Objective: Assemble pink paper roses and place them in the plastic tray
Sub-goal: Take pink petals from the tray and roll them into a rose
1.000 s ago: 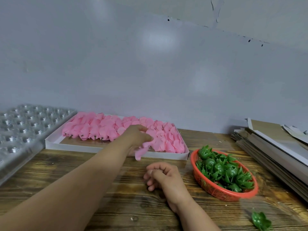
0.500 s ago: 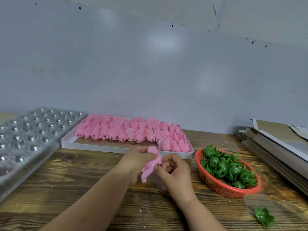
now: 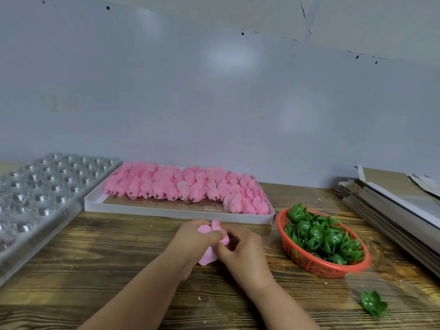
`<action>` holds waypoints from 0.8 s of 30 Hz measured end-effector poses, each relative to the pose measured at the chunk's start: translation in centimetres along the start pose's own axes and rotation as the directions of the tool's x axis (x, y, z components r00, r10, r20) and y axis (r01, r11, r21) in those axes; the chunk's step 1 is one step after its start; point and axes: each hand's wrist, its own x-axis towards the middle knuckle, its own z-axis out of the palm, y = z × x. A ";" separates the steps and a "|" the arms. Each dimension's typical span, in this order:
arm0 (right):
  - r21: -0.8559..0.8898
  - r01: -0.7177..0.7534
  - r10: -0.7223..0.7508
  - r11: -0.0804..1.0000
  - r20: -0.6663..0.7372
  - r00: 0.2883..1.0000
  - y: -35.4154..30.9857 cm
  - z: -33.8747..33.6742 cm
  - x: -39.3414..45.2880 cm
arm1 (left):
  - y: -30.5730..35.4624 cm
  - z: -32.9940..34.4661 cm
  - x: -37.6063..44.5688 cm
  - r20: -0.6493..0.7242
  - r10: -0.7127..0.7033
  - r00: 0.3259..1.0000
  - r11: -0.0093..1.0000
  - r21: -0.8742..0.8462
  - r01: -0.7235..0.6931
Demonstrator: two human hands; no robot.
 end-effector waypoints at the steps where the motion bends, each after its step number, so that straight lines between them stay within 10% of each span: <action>1: 0.020 -0.030 0.030 0.999 -0.010 1.000 0.0 0.0 0.1 | 0.1 -0.1 0.0 0.007 0.016 1.000 1.000 -0.013 -0.016; 9: 0.121 -0.232 0.251 0.965 -0.173 0.953 1.4 -1.0 1.0 | 1.0 0.2 -0.8 -0.238 0.167 0.957 0.983 0.114 -0.144; 12: 0.113 -0.272 0.290 0.956 -0.207 0.934 1.8 -1.6 1.2 | 1.5 1.0 -2.0 -0.046 0.129 0.991 0.977 0.174 -0.120; 16: 0.109 -0.308 0.323 0.945 -0.184 0.928 1.6 -2.4 1.2 | 1.0 2.6 -3.6 0.304 -0.171 0.937 0.985 0.022 0.173; 24: -0.104 -0.157 0.153 0.982 -0.043 0.987 0.5 -3.1 1.0 | 0.5 3.2 -3.0 0.105 -0.046 0.993 0.921 -0.381 0.083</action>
